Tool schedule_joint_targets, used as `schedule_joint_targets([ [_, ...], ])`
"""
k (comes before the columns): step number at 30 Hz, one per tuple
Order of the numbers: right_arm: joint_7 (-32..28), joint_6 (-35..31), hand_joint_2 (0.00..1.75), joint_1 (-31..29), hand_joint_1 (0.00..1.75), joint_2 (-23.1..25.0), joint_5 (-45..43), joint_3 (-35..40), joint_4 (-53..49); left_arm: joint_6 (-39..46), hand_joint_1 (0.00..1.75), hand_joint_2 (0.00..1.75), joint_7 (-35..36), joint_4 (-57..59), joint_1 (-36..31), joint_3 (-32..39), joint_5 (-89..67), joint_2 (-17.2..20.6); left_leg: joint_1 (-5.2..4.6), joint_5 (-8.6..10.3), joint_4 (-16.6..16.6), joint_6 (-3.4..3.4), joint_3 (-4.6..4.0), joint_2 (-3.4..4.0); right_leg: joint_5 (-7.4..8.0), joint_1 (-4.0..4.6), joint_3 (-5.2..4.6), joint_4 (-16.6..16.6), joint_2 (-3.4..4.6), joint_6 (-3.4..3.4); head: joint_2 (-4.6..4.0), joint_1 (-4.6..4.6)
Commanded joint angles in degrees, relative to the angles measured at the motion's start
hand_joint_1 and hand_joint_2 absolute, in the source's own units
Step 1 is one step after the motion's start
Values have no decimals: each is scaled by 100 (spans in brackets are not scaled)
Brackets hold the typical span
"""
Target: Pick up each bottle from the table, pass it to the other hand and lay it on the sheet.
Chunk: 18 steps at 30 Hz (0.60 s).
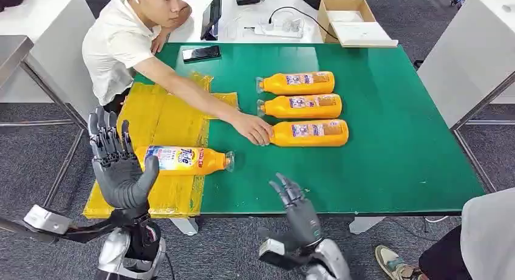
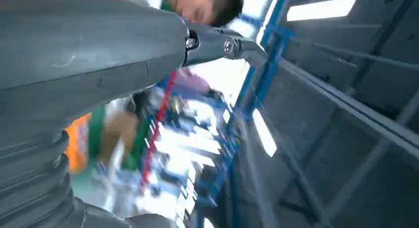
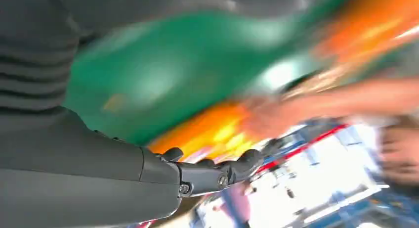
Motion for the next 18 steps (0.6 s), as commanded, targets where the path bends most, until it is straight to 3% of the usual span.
schedule_joint_targets([
  [1,378,-368,175,-1529,0,-526,1296,-1027,2291,531,0,175,-212,-267,492,135,-511,-188,-1,-6,0,-6,10,29,4,2,4,-4,18,-7,0,0],
  [11,798,-385,175,-1584,0,-468,1995,-976,2158,616,0,175,-212,-146,415,48,-513,-107,8,-3,1,-6,7,14,0,11,0,-1,7,-6,0,-2],
  [18,1084,-258,175,-1945,0,-276,2390,-842,2569,759,0,175,-212,186,280,-221,-475,-7,9,-1,-2,-7,12,19,4,11,7,-5,9,-8,0,0],
])
